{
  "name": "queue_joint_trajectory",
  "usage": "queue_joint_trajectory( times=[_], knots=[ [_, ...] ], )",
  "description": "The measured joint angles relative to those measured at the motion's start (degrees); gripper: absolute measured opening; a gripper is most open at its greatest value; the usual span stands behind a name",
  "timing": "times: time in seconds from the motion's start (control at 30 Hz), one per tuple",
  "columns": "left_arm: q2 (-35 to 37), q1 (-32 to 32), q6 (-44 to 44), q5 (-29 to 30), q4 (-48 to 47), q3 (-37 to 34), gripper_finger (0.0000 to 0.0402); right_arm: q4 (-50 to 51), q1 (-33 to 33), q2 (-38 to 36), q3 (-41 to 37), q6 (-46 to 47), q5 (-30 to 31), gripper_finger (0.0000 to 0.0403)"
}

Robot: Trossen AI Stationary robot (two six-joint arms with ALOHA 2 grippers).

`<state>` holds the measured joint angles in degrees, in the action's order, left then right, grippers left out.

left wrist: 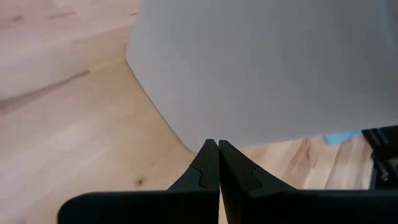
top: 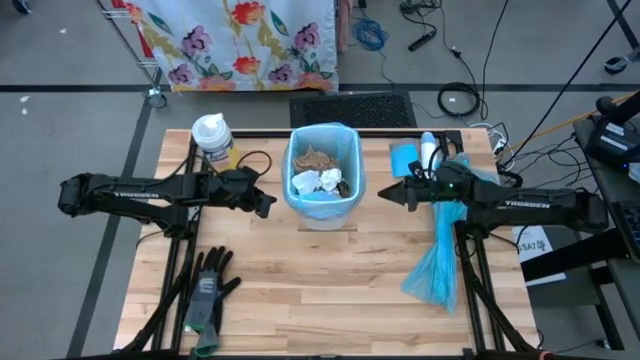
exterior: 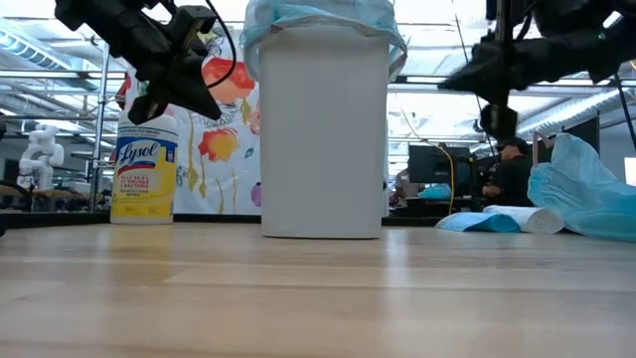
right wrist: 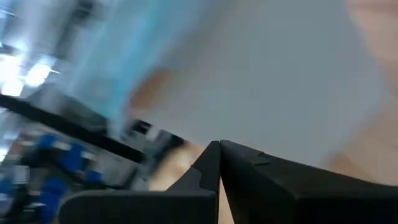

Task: Place trash/remove bag and relplace
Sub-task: Close the trash bag

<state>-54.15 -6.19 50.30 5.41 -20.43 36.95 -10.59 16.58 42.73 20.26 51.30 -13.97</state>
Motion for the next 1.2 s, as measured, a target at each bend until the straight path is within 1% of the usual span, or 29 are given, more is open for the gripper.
queue_joint_trajectory(
  times=[0.1, 0.17, 0.37, 0.5, 0.63, 0.8, 0.87, 1.0, 1.2],
  knots=[
    [0.0, 0.9, 3.1, 0.1, -0.1, 0.0, 0.0, -8.7, -1.1, 0.7, -1.8, 0.0, -0.1, 0.0001],
    [0.0, 2.2, 4.7, 0.8, -0.5, 0.0, 0.0, -12.0, -1.8, 1.1, -2.0, -0.9, -0.2, 0.0006],
    [0.0, 6.7, 9.0, 5.7, -3.1, 0.0, 0.0, -14.0, -3.2, 3.4, -2.0, -1.3, -1.4, 0.0035],
    [0.0, 8.6, 9.4, 8.0, -3.1, 0.0, 0.0, -16.4, -3.3, 5.6, -2.0, -1.1, -1.4, 0.0061],
    [0.0, 9.4, 10.8, 8.8, -3.1, 0.0, 0.0, -21.1, -3.3, 7.7, -2.0, 0.5, -1.4, 0.0086],
    [0.0, 10.1, 10.9, 9.1, -3.1, 0.0, 0.0, -22.3, -3.3, 10.2, -2.0, 1.8, -1.4, 0.0109],
    [0.0, 10.4, 11.0, 9.1, -3.1, 0.0, 0.0, -23.9, -3.3, 11.6, -2.0, 1.8, -1.3, 0.0113],
    [0.0, 10.5, 11.0, 9.1, -3.1, 0.0, 0.0, -30.7, -3.3, 13.8, -2.0, 2.0, -1.4, 0.0113],
    [0.0, 10.5, 10.9, 9.1, -3.1, 0.0, 0.0, -31.7, -3.3, 15.7, -2.0, 2.0, -1.4, 0.0104]
  ],
)
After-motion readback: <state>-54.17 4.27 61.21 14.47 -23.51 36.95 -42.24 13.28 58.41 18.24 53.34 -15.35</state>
